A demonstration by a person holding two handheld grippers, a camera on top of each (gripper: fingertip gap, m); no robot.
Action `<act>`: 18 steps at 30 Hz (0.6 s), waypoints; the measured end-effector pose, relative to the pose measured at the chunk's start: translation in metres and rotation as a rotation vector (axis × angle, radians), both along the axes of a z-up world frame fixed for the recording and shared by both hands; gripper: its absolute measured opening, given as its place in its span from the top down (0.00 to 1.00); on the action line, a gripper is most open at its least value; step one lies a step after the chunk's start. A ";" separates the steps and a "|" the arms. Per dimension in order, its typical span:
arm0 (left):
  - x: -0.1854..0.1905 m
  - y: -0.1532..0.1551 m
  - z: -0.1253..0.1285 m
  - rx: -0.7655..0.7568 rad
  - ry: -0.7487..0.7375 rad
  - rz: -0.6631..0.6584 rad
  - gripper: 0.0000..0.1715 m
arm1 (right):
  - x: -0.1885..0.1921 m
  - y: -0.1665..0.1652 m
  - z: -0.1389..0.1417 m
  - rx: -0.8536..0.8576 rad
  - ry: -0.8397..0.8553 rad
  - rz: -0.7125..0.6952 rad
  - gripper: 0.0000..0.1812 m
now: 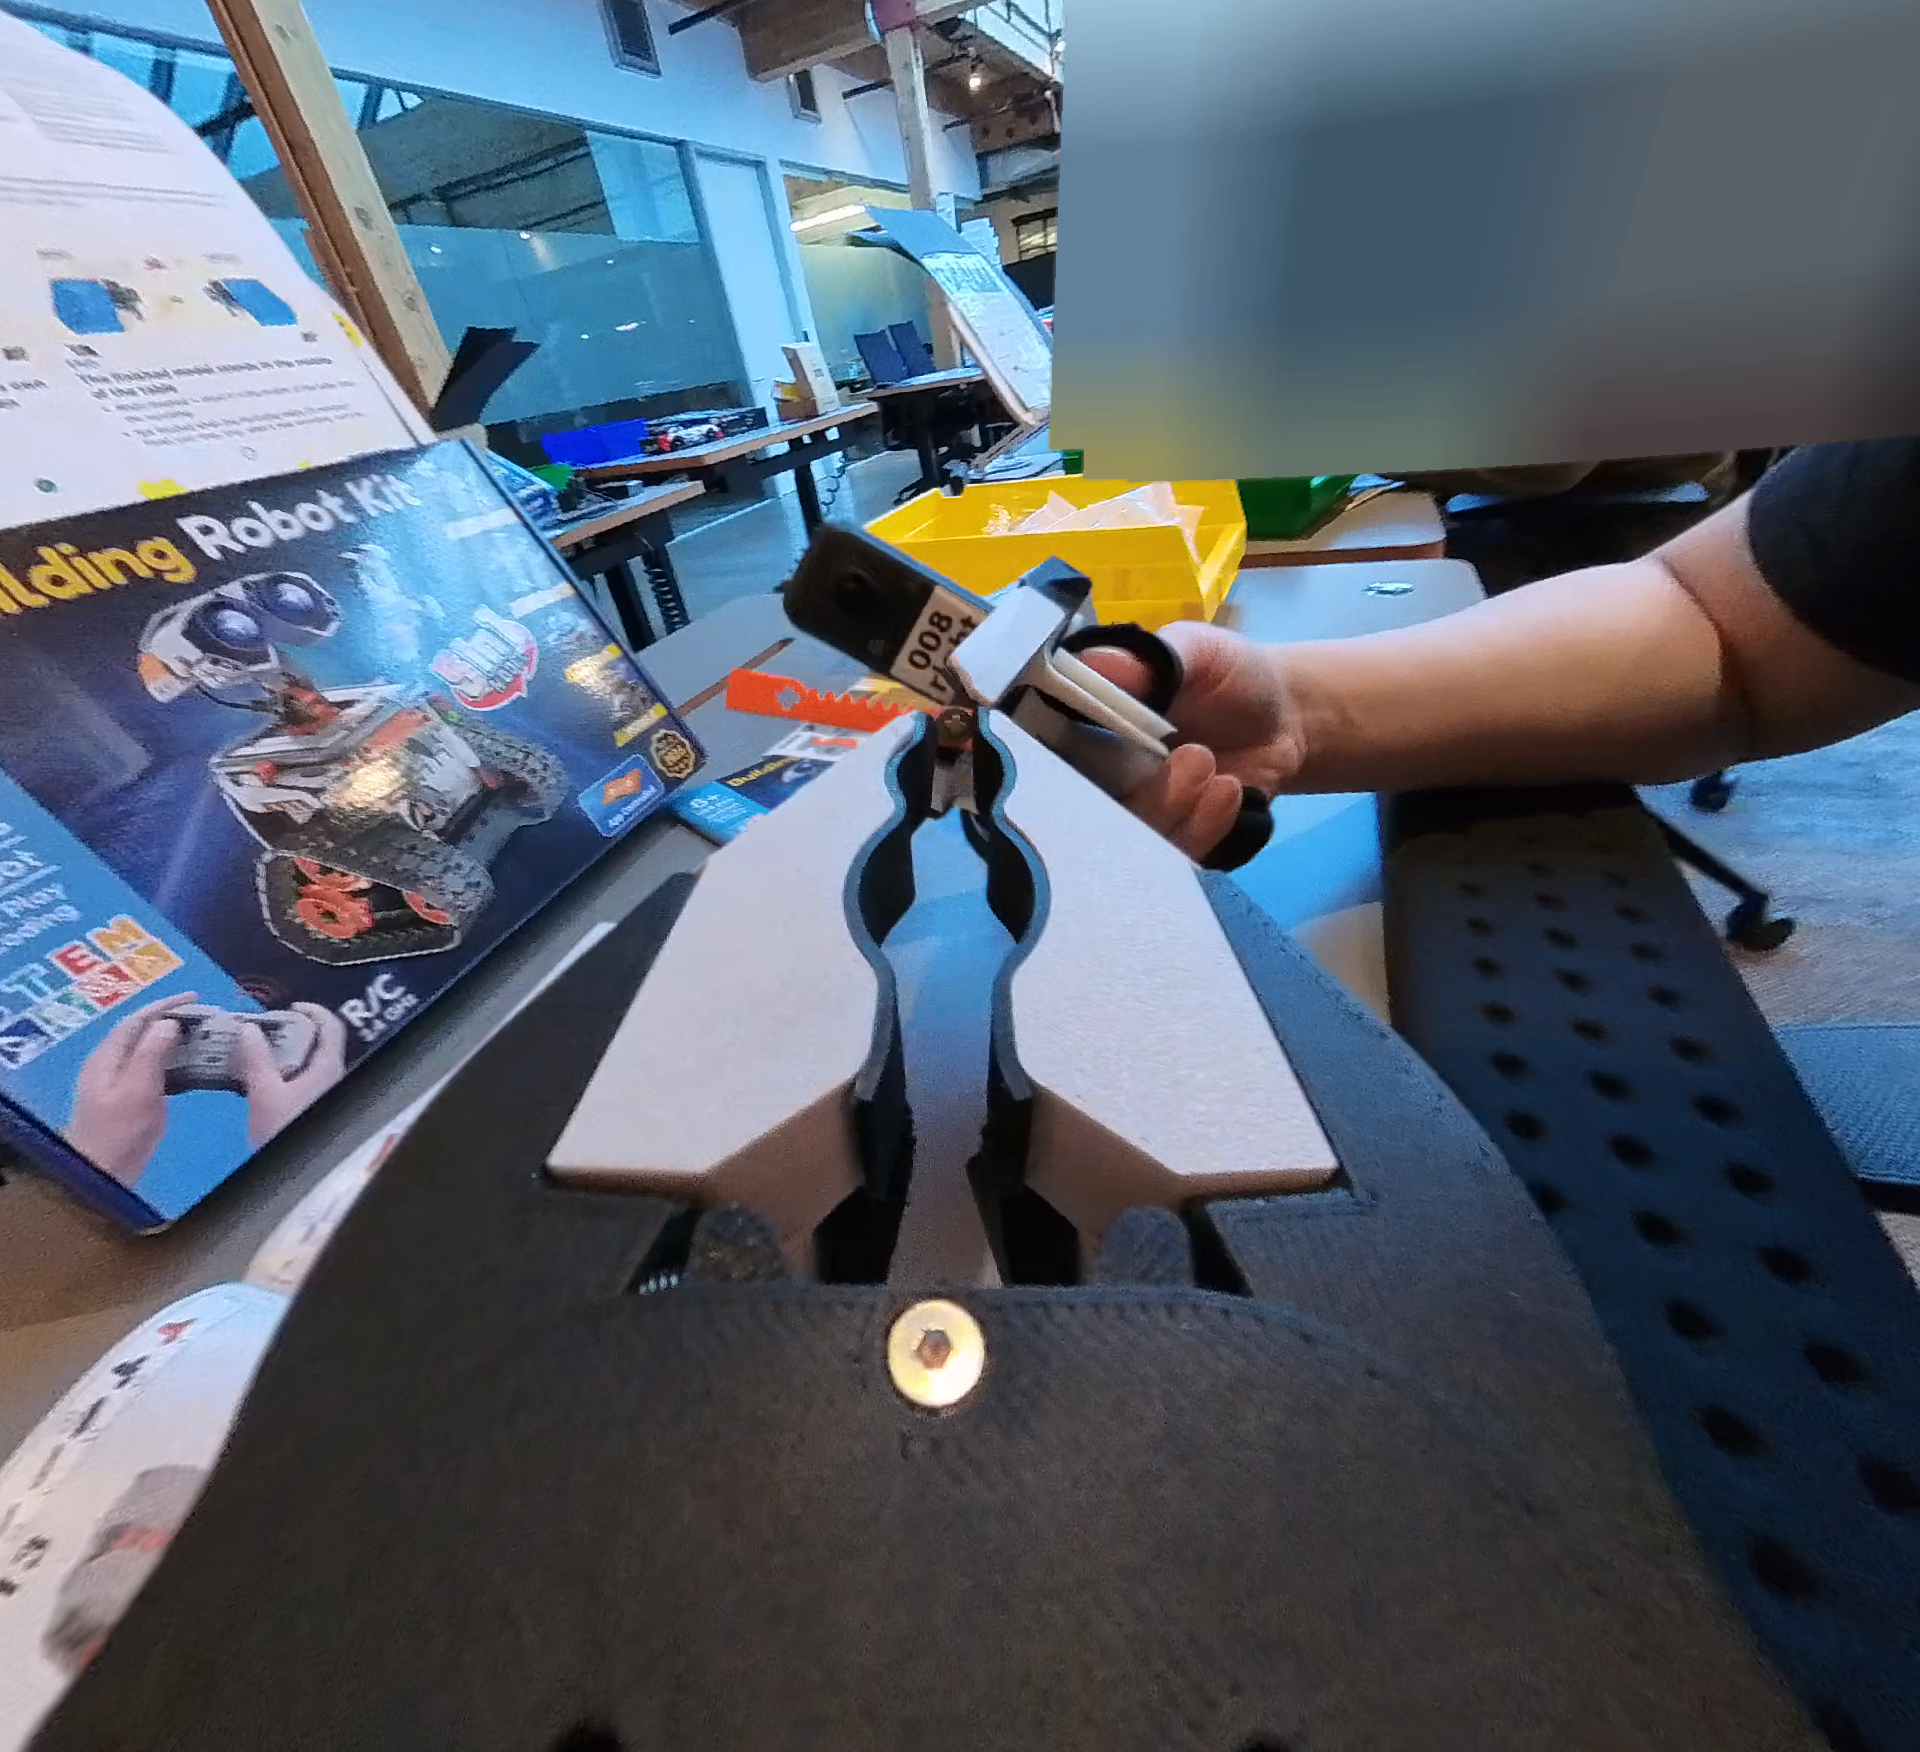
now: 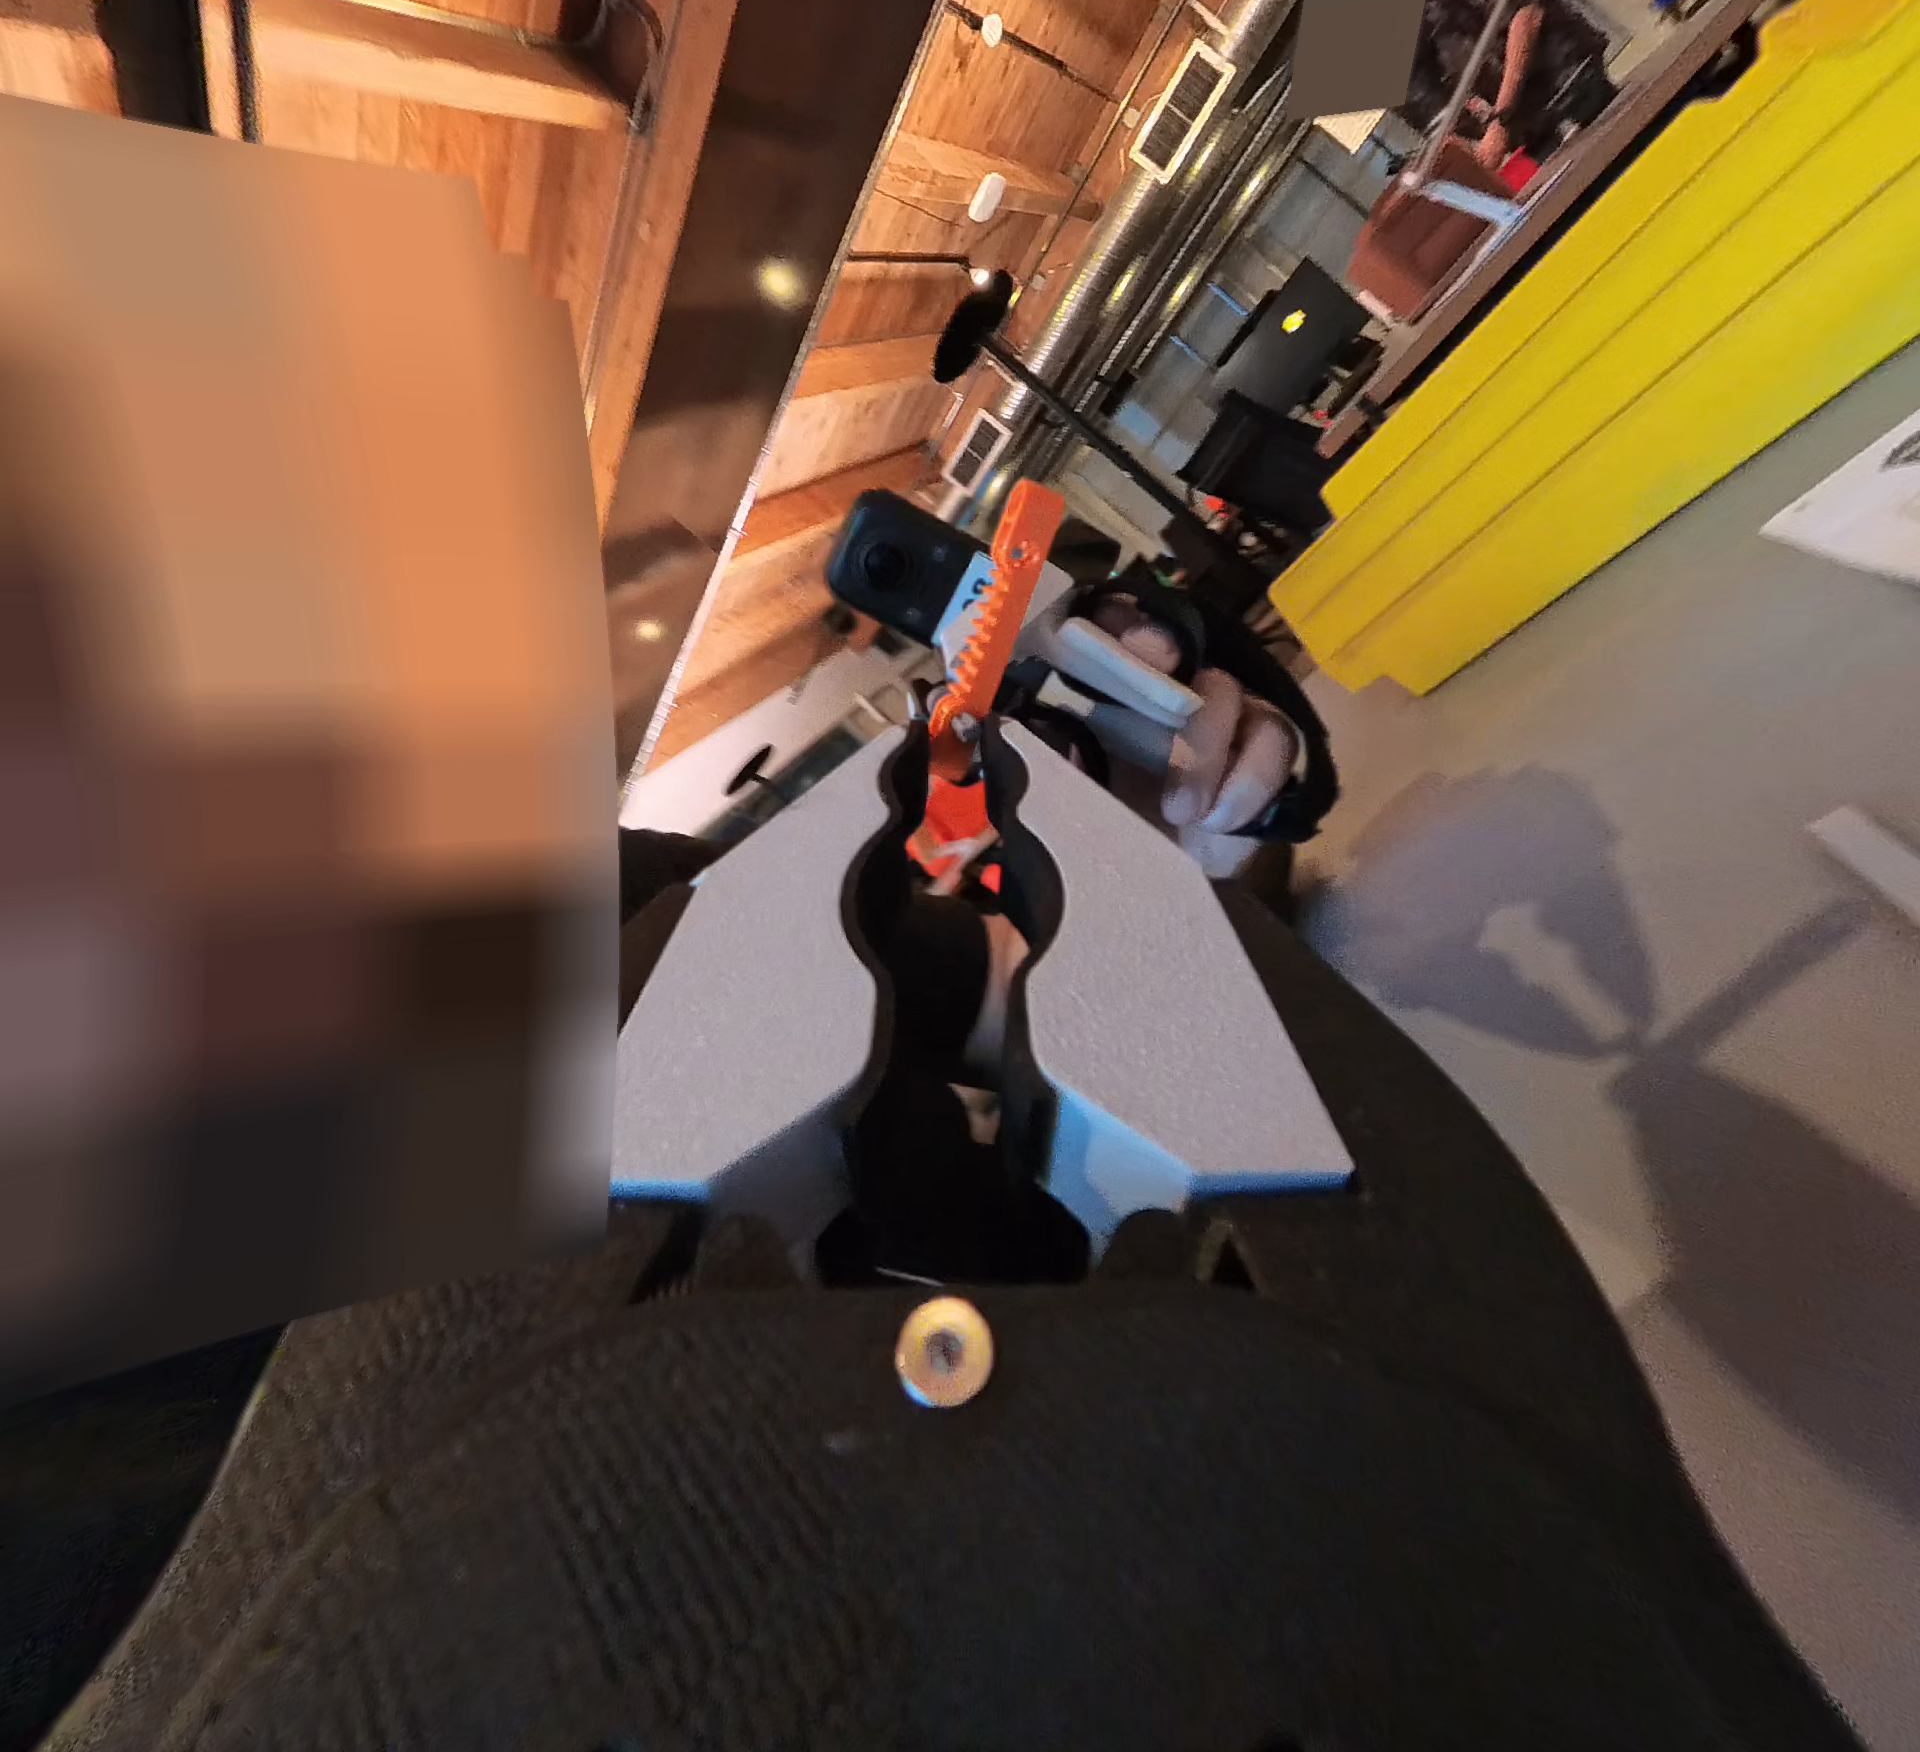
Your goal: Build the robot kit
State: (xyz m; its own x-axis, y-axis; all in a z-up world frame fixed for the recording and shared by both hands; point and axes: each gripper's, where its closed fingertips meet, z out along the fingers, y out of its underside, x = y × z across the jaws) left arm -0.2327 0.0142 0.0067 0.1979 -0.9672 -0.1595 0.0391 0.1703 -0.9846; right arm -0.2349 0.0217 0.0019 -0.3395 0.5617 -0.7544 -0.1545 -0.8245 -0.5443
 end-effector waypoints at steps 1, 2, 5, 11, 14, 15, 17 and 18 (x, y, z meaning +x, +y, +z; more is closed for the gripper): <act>0.000 0.000 -0.001 -0.018 -0.003 -0.011 0.98 | 0.000 0.000 0.000 0.046 -0.020 -0.023 0.96; 0.000 0.001 -0.002 -0.037 -0.004 -0.024 0.99 | 0.001 0.000 0.001 0.099 -0.034 -0.055 0.97; 0.001 0.001 -0.006 -0.131 -0.011 -0.076 0.99 | 0.003 0.002 0.005 0.238 -0.075 -0.147 0.97; -0.004 0.005 -0.001 -0.331 -0.104 -0.177 0.97 | 0.006 0.005 0.008 0.316 -0.084 -0.236 0.97; -0.002 0.009 -0.004 -0.379 -0.104 -0.175 0.88 | 0.008 0.008 0.008 0.297 -0.074 -0.246 0.97; -0.001 0.010 -0.005 -0.395 -0.103 -0.172 0.87 | 0.007 0.009 0.007 0.296 -0.076 -0.245 0.97; 0.000 0.011 -0.006 -0.410 -0.107 -0.178 0.89 | 0.006 0.009 0.006 0.298 -0.077 -0.248 0.97; -0.001 0.010 -0.005 -0.410 -0.109 -0.180 0.90 | 0.005 0.008 0.005 0.305 -0.082 -0.247 0.97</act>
